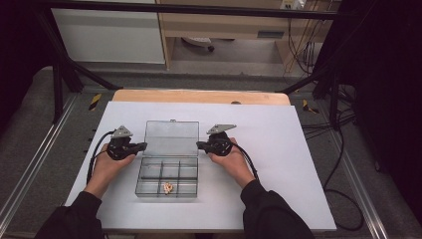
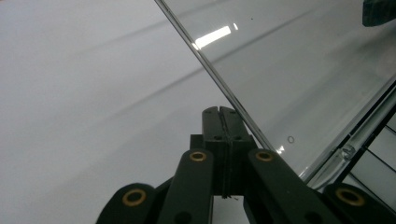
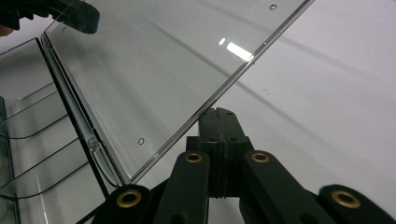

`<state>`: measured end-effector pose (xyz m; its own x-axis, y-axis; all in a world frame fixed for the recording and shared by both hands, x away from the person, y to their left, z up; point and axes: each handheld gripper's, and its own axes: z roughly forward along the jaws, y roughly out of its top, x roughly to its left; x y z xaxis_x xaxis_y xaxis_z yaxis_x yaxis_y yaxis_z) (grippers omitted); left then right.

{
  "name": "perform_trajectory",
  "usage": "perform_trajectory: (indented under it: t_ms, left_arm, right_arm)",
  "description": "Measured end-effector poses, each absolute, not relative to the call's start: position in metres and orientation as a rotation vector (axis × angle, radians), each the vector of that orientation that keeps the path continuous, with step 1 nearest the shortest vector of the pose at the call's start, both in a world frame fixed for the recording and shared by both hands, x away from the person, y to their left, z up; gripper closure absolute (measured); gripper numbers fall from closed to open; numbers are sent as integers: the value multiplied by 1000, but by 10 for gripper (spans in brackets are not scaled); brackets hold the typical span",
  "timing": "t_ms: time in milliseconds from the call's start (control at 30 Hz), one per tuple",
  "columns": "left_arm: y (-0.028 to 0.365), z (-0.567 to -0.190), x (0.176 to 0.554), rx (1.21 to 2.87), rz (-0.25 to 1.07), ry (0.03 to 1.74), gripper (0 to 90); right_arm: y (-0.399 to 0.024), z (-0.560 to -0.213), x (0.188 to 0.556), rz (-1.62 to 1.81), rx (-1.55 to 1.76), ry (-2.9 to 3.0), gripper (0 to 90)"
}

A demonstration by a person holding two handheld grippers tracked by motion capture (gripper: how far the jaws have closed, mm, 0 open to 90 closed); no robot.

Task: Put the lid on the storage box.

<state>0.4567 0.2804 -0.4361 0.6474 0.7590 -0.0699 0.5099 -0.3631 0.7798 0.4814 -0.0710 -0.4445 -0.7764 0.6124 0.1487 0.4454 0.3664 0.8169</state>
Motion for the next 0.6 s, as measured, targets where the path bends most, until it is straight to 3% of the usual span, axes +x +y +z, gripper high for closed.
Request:
perform_trajectory:
  t_ms: [600]
  left_arm:
    - [282,-431,453,2023,399,967,900]
  right_arm:
    - [-71,-437,479,1396,942,2421,900]
